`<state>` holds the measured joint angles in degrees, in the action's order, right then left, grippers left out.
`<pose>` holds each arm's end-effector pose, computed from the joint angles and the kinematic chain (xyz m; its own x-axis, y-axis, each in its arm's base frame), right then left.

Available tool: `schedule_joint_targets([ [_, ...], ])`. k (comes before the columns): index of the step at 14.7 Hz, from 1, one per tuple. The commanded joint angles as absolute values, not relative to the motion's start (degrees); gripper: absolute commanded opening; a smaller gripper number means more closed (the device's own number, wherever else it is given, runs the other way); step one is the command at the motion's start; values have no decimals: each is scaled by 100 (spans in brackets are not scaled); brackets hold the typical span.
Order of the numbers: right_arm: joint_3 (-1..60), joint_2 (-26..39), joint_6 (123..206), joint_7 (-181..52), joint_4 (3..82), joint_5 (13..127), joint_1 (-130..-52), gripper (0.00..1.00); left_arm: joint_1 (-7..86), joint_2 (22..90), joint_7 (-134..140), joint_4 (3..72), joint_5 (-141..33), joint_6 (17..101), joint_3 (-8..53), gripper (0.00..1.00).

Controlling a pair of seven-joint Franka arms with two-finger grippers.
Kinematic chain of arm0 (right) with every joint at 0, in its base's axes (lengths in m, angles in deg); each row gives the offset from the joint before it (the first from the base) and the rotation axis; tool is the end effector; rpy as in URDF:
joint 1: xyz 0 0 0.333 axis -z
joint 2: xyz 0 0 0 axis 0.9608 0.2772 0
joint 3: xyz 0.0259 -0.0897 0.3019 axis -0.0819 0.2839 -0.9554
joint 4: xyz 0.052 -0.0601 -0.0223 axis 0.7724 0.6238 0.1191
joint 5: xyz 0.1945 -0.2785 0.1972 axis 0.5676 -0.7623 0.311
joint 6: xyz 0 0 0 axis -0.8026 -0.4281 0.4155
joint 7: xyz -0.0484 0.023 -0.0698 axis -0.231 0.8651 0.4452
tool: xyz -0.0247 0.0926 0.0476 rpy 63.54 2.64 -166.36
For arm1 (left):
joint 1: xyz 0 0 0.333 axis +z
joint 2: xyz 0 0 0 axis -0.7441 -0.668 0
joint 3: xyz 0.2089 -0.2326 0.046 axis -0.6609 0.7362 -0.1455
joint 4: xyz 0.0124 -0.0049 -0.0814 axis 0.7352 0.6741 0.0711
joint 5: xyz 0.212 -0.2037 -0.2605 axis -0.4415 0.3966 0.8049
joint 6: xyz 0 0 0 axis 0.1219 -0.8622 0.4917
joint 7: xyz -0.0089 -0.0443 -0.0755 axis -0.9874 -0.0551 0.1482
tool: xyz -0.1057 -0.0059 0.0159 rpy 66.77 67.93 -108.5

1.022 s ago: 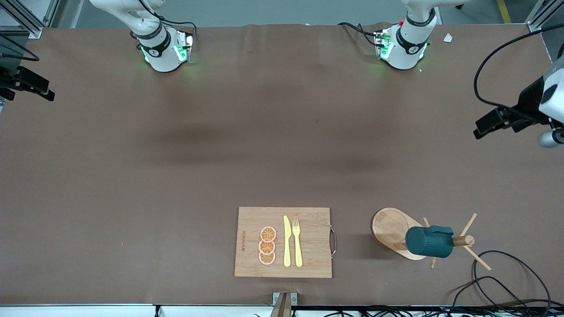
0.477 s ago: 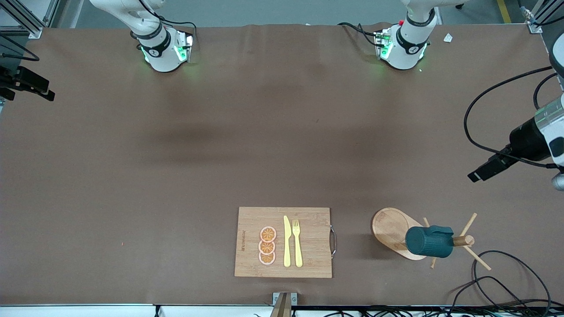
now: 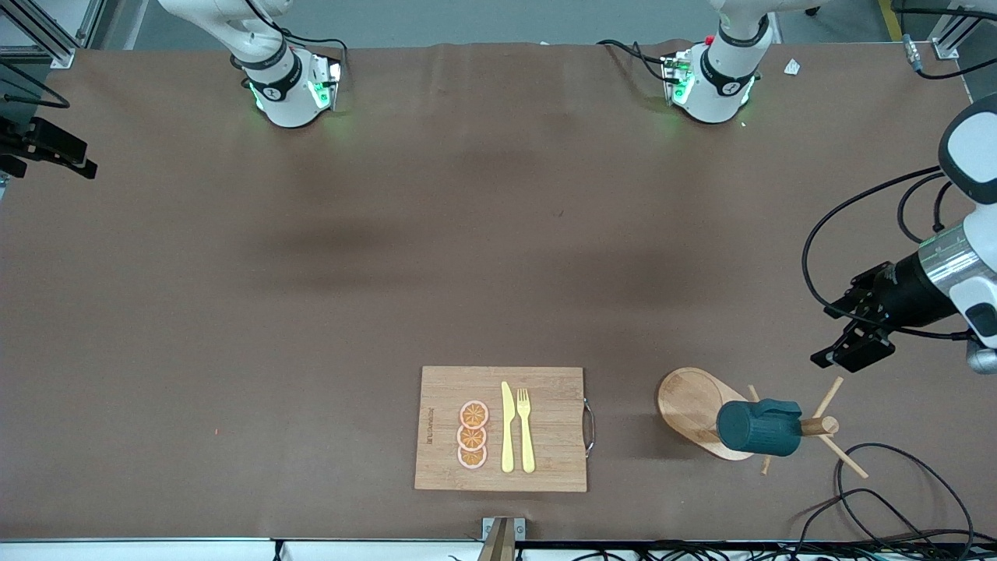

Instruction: Transfer cup from left to right arm and place

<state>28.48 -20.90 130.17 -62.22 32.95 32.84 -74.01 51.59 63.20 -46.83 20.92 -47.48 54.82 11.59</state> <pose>0.5156 -0.0436 0.6547 0.9967 -0.0312 -0.0751 -0.0316 -0.9995 -0.0041 0.6759 -0.0515 0.5270 0.5529 0.8196 -0.1504 0.8130 -0.4911 0.3128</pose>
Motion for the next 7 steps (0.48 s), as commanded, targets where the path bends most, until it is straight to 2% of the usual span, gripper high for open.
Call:
schedule_joint_targets([
  [1, 2809, -2158, 13016, -6230, 3318, 3260, -7364, 100, 5239, 6081, -5212, 2017, -4342, 5780, 1177, 100],
  [7, 2809, -2149, 13016, -6230, 3318, 3260, -7364, 100, 5344, 5729, -5653, 2017, -4236, 6115, 1177, 98],
])
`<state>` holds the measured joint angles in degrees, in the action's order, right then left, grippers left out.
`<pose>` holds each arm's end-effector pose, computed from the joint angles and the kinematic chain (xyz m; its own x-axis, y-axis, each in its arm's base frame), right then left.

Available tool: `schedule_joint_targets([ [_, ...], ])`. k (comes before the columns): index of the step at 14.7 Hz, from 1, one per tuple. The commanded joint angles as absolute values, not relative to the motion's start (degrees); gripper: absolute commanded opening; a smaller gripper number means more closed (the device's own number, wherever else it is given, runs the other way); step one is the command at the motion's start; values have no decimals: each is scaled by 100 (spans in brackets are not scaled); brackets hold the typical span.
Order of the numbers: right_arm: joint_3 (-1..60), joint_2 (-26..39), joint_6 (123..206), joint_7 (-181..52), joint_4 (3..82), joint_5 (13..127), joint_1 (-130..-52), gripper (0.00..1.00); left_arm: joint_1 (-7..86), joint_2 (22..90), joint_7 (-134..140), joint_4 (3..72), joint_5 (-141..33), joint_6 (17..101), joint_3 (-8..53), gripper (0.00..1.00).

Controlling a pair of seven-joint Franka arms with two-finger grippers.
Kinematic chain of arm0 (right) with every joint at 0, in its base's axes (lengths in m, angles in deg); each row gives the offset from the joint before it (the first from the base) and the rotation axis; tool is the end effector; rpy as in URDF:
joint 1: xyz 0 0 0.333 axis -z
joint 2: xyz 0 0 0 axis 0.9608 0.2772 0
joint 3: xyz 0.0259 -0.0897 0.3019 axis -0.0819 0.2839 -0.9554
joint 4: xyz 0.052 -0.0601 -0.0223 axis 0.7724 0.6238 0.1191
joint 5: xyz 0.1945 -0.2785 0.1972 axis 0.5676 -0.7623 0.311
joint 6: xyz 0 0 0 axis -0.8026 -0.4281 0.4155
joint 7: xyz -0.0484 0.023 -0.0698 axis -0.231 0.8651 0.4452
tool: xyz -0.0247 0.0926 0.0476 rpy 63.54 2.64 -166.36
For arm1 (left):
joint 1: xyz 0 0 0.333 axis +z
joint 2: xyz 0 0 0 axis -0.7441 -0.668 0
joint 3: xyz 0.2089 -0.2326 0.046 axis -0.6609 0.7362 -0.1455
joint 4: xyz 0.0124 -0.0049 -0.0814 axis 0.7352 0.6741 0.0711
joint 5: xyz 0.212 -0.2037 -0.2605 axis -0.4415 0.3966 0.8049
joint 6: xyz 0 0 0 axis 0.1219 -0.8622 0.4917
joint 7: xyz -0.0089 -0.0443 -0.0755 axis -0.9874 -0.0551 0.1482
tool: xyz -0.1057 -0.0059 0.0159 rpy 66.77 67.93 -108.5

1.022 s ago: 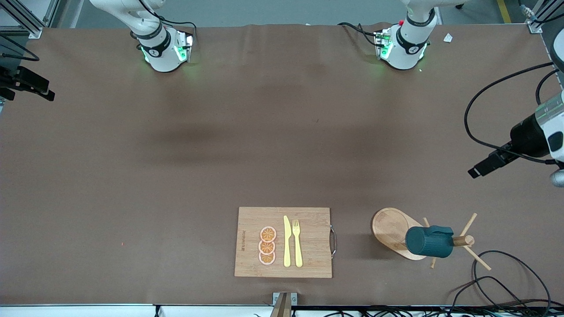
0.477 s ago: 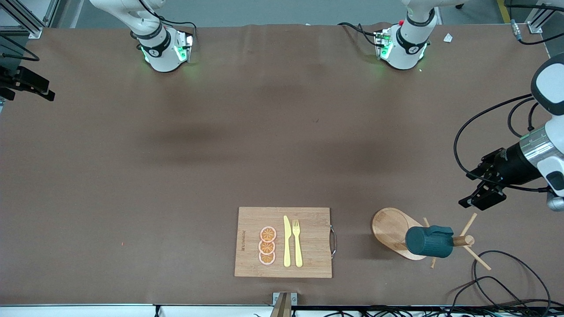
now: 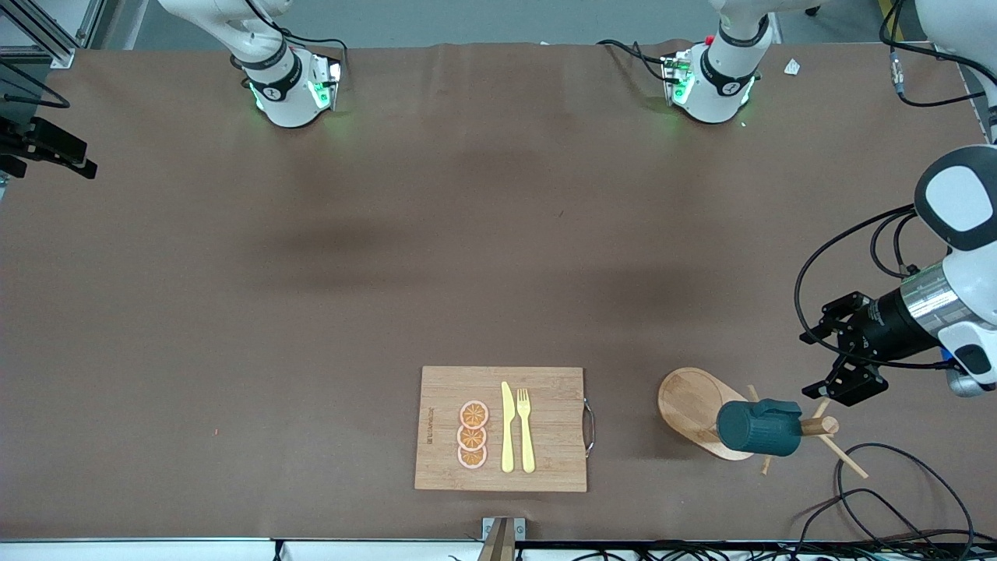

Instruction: Transfer cup from left to right arm and place

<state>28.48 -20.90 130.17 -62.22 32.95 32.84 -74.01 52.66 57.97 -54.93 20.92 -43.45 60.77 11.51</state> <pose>0.5156 -0.0436 0.6547 0.9967 -0.0312 -0.0751 -0.0316 -0.9995 -0.0041 0.7014 -0.0367 0.4763 0.3699 0.8933 -0.2553 0.9055 -0.2851 0.3143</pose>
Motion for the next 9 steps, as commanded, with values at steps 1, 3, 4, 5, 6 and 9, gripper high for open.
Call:
schedule_joint_targets([
  [1, 2809, -2149, 13016, -6230, 3318, 3260, -7364, 100, 5344, 5651, -5775, 2008, -4244, 6150, 1177, 97],
  [3, 2809, -2158, 13016, -6222, 3318, 3260, -7364, 100, 5353, 5519, -5925, 2008, -4227, 6246, 1177, 93],
  [4, 2800, -2149, 13016, -6230, 3318, 3260, -7364, 100, 5379, 5448, -6030, 1999, -4148, 6290, 1177, 88],
  [5, 2809, -2158, 13016, -6230, 3318, 3260, -7373, 100, 5380, 5421, -6066, 1999, -3982, 6317, 1177, 88],
  [6, 2809, -2158, 13016, -6222, 3318, 3260, -7373, 100, 5380, 5378, -6084, 1999, -3815, 6317, 1177, 88],
  [9, 2809, -2158, 13016, -6222, 3318, 3260, -7373, 100, 5380, 5360, -6093, 1999, -3585, 6317, 1177, 88],
])
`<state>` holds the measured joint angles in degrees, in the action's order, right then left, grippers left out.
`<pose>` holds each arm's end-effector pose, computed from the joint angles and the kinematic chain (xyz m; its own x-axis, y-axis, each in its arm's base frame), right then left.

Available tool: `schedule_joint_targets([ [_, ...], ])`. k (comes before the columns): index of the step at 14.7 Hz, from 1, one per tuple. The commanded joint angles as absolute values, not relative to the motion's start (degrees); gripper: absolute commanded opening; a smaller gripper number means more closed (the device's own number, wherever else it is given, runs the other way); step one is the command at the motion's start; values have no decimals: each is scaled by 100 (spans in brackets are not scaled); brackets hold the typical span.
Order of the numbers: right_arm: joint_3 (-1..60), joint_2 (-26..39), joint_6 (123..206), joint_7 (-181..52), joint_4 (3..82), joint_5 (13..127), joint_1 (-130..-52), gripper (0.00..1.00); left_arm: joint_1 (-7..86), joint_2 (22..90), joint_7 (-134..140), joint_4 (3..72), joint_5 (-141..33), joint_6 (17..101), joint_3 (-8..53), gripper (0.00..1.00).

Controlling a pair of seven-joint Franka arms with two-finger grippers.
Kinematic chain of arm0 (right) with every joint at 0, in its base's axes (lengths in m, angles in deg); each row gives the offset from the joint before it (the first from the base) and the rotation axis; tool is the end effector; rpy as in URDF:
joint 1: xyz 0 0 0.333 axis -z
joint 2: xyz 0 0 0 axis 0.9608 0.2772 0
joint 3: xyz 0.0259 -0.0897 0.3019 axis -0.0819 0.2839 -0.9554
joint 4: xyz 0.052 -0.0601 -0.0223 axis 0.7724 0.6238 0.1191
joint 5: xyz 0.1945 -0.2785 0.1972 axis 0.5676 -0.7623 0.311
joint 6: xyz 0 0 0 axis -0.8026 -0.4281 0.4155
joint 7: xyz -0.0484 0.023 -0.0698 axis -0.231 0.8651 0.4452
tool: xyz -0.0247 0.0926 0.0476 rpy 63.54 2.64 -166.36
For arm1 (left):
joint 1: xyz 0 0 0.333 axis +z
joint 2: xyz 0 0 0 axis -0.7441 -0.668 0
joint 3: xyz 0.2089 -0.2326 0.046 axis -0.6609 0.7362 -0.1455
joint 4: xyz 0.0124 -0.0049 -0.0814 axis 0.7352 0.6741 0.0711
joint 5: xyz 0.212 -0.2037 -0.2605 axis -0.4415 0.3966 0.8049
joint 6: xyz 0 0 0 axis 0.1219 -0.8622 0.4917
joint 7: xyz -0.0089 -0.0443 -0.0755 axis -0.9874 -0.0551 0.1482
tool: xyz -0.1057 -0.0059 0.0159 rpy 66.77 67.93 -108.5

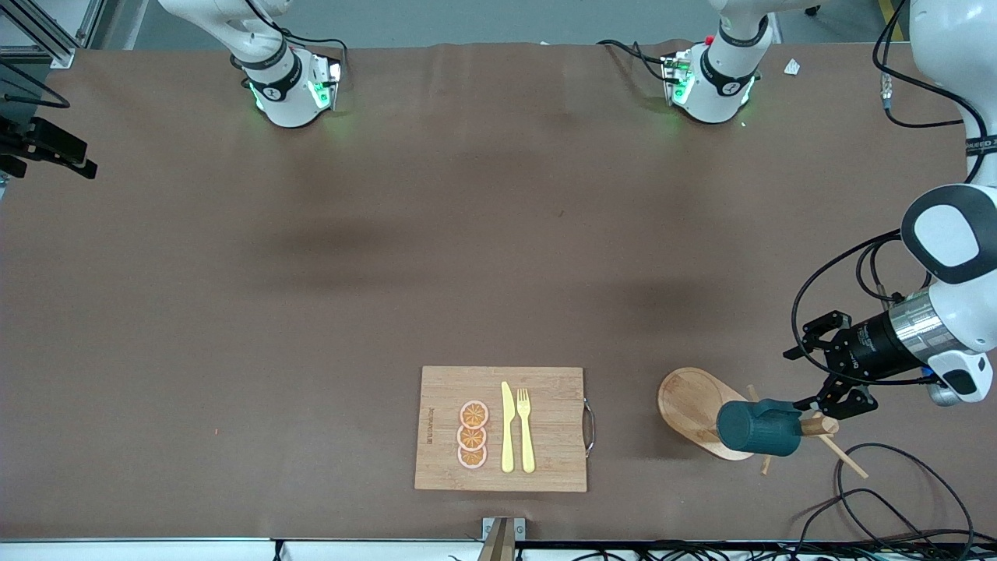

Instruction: Transfer cup from left to right arm and place

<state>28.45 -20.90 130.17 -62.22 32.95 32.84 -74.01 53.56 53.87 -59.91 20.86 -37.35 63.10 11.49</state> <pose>0.5156 -0.0433 0.6547 0.9967 -0.0307 -0.0751 -0.0310 -0.9995 -0.0041 0.7147 -0.0272 0.4325 0.2166 0.8972 -0.3848 0.9556 -0.1143 0.2715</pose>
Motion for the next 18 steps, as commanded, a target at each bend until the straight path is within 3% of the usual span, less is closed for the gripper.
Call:
schedule_joint_targets([
  [1, 2800, -2149, 13016, -6222, 3318, 3260, -7373, 100, 5354, 5325, -6084, 1991, -3611, 6334, 1177, 87],
  [7, 2800, -2158, 13007, -6222, 3318, 3260, -7373, 100, 5344, 5193, -6067, 1964, -3638, 6625, 1177, 81],
  [18, 2809, -2149, 13007, -6222, 3318, 3260, -7364, 100, 5362, 5052, -6067, 1842, -3585, 6835, 1177, 58],
])
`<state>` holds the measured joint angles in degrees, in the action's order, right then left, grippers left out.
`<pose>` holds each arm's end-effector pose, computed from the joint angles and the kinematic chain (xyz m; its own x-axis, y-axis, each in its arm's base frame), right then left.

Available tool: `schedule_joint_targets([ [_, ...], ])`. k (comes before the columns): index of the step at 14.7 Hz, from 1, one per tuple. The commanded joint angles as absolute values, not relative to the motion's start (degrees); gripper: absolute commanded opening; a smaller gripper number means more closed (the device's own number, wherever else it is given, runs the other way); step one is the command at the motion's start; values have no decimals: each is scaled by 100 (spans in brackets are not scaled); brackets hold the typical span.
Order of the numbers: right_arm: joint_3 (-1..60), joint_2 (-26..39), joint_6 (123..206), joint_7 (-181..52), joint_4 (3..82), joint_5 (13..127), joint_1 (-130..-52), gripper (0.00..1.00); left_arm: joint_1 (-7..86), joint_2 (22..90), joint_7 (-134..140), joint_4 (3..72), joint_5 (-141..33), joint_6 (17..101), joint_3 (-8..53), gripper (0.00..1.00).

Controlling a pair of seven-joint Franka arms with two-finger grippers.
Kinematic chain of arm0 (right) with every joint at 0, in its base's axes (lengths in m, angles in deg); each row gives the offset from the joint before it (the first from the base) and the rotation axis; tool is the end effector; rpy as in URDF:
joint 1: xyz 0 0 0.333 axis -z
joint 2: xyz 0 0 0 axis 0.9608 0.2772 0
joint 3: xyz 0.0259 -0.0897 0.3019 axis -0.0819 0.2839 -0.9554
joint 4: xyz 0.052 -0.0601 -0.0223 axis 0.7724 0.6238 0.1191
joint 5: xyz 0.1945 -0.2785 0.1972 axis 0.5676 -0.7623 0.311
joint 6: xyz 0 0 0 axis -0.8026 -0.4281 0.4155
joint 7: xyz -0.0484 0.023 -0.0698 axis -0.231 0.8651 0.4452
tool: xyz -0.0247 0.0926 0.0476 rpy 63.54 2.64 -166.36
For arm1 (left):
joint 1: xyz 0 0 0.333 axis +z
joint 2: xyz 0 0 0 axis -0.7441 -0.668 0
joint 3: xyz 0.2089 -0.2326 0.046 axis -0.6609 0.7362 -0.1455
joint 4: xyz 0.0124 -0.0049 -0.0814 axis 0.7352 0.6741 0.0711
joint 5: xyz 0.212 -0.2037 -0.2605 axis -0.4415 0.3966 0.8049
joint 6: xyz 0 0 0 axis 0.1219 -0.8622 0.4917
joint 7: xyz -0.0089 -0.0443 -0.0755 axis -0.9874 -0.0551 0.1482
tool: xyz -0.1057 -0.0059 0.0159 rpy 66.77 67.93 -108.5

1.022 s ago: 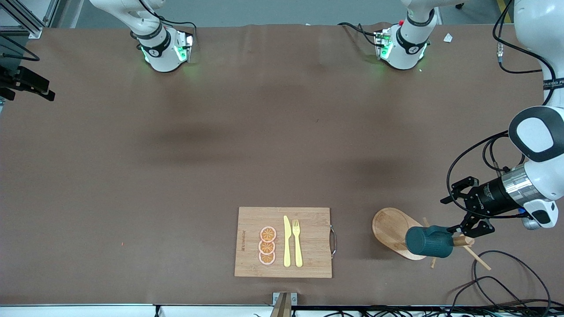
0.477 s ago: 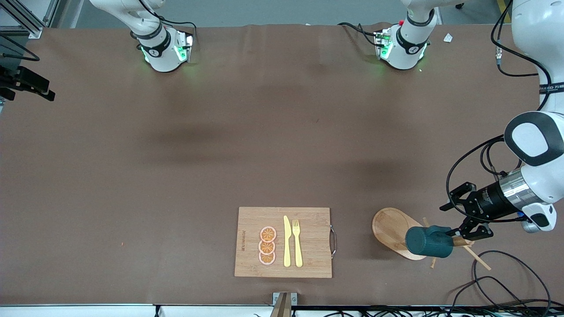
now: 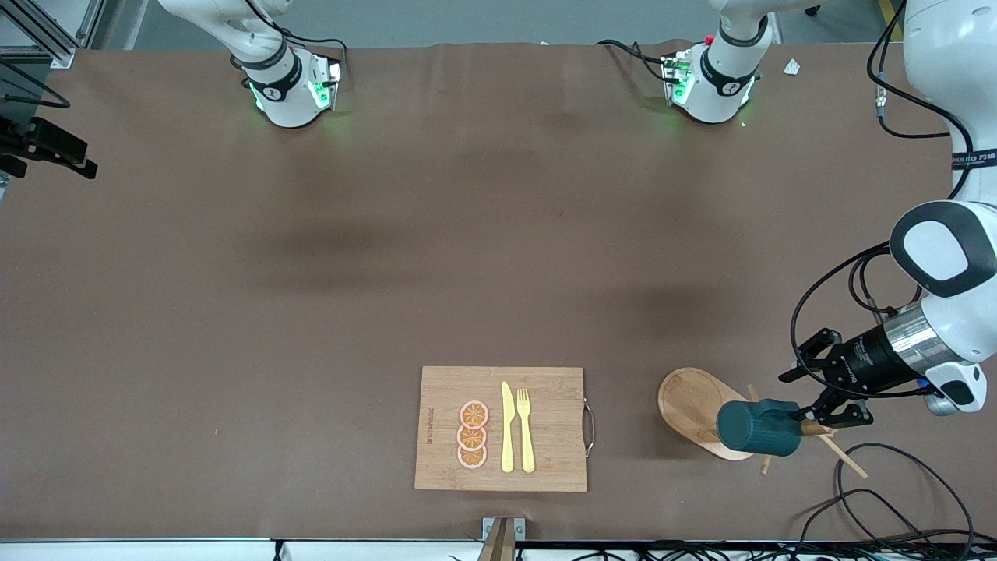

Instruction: Transfer cup from left to right arm and place

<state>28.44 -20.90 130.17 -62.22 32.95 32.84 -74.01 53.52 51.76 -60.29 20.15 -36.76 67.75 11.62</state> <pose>0.5156 -0.0432 0.6547 0.9967 -0.0305 -0.0751 -0.0309 -0.9995 -0.0041 0.7267 -0.0238 0.4201 0.1928 0.9048 -0.3798 0.9470 -0.0702 0.3135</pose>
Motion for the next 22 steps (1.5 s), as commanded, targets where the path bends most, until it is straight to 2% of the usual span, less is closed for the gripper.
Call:
schedule_joint_targets([
  [1, 2800, -2158, 13007, -6222, 3318, 3260, -7364, 100, 5353, 5017, -6067, 1780, -3585, 6853, 1177, 57],
  [19, 2800, -2149, 13007, -6222, 3318, 3269, -7373, 100, 5301, 4806, -6049, 1630, -3541, 7151, 1221, 46],
  [22, 2800, -2158, 13007, -6222, 3318, 3260, -7373, 100, 5309, 4762, -6023, 1630, -3541, 7213, 1230, 38],
])
